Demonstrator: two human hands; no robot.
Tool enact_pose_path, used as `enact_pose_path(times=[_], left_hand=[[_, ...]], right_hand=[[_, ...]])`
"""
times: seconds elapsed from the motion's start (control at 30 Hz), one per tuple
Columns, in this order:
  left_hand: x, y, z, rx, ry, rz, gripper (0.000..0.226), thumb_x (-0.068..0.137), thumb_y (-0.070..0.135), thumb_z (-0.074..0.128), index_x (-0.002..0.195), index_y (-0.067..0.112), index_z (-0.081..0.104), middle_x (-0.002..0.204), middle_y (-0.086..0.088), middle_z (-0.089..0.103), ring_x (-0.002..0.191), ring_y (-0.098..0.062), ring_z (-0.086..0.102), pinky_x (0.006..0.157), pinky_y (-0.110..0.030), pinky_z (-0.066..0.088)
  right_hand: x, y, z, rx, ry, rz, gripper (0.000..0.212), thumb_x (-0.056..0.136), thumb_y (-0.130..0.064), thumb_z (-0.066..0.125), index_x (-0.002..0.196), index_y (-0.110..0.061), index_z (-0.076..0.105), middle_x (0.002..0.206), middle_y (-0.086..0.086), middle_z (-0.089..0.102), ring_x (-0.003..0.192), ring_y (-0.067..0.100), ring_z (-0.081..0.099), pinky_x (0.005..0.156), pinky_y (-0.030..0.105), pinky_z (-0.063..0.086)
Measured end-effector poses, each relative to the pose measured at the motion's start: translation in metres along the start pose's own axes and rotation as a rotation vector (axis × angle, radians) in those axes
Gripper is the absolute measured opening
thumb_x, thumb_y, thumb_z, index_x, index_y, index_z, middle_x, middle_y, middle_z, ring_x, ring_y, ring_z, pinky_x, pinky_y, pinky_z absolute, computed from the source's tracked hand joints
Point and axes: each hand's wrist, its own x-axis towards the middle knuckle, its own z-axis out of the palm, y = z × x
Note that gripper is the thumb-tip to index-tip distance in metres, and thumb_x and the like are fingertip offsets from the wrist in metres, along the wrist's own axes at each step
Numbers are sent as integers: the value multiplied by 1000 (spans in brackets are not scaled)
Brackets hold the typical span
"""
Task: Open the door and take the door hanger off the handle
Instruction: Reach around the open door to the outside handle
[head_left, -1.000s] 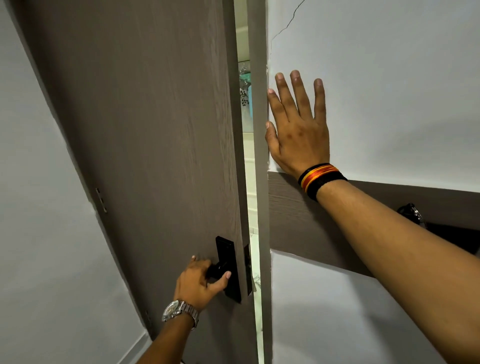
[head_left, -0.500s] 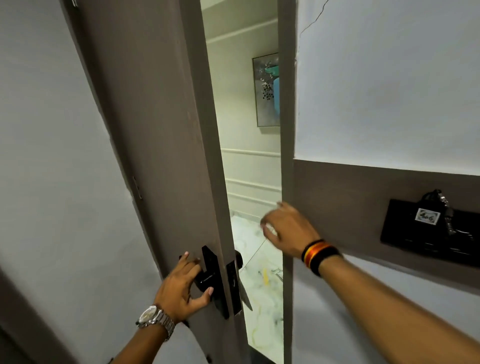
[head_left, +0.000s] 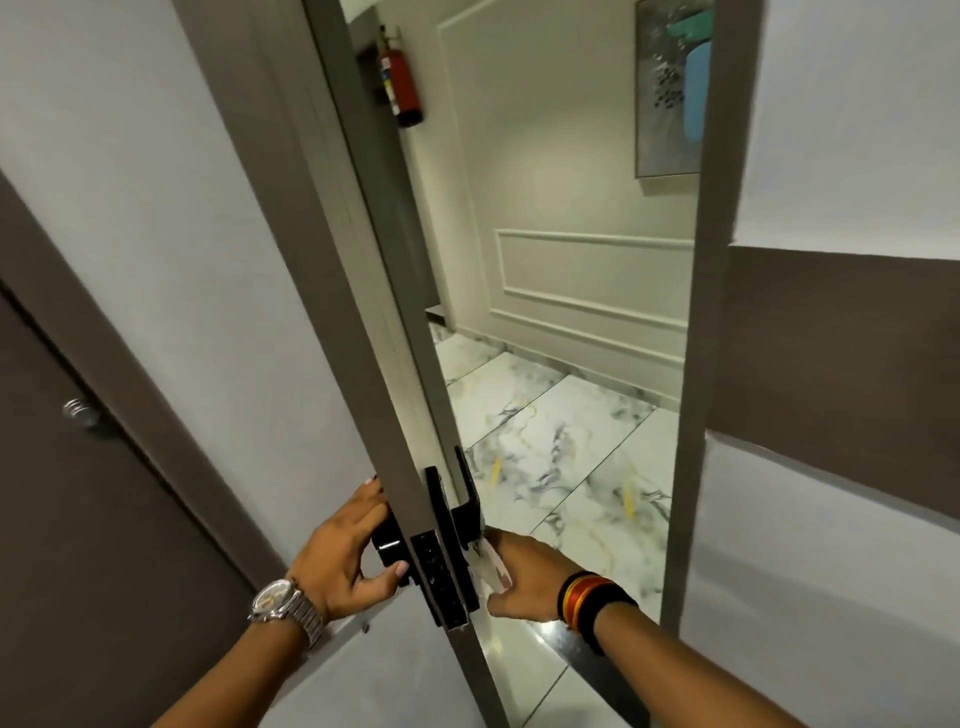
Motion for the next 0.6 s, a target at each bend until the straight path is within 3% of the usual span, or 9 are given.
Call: enact_pose_path(times=[0.07,0.13,0.2,0.3,0.4,0.5,0.6], left_hand=[[-10,-4,-8,33,37,14,59,85,58,52,131,21,62,128,15,54,116,-2,51,95,-27,54],[-21,-8,-15,65,52,4,58,90,66,43,128,26,61,124,17,50,113,5,44,91,-15,45],[-31,-15,-21,84,48,-18,56,91,69,40,123,29,61,124,11,55,114,-2,47,90,-21,46],[-42,-27,-28,105,31,-56,44,87,63,46,113,32,63,117,0,65,106,-16,58,84,-36,53],[-51,-39,-33,92,20,-82,46,87,74,39,109,41,62,114,4,63,102,-18,59,82,-39,54],[-56,-46,-34,67,19,-102,38,86,74,42,120,58,51,122,15,55,109,-11,55,87,-33,52],[-58,-52,-34,70,3,-125,40,86,72,43,123,58,50,125,12,56,112,-16,57,89,-37,53]], right_hand=[[4,-8,5,-92,73,-86,52,78,-39,62,126,-26,49,99,2,66,83,25,62,67,30,44],[8,-18,12,-284,148,-188,30,85,-41,56,101,-17,54,88,9,69,77,32,66,61,33,46],[8,-32,29,-561,277,-284,28,83,-42,66,75,-16,61,65,7,67,55,29,66,48,30,38],[5,-61,46,-681,363,-314,39,51,-36,92,43,-22,57,35,-6,47,25,14,45,41,20,18],[9,-79,56,-666,393,-329,40,50,-31,92,41,-22,55,34,-7,43,24,11,41,43,17,15],[13,-90,59,-637,445,-336,44,70,-33,87,44,-21,54,33,-7,43,25,11,40,39,16,22],[19,-88,56,-583,467,-332,44,77,-33,84,45,-21,55,35,-6,47,27,12,45,34,16,29]])
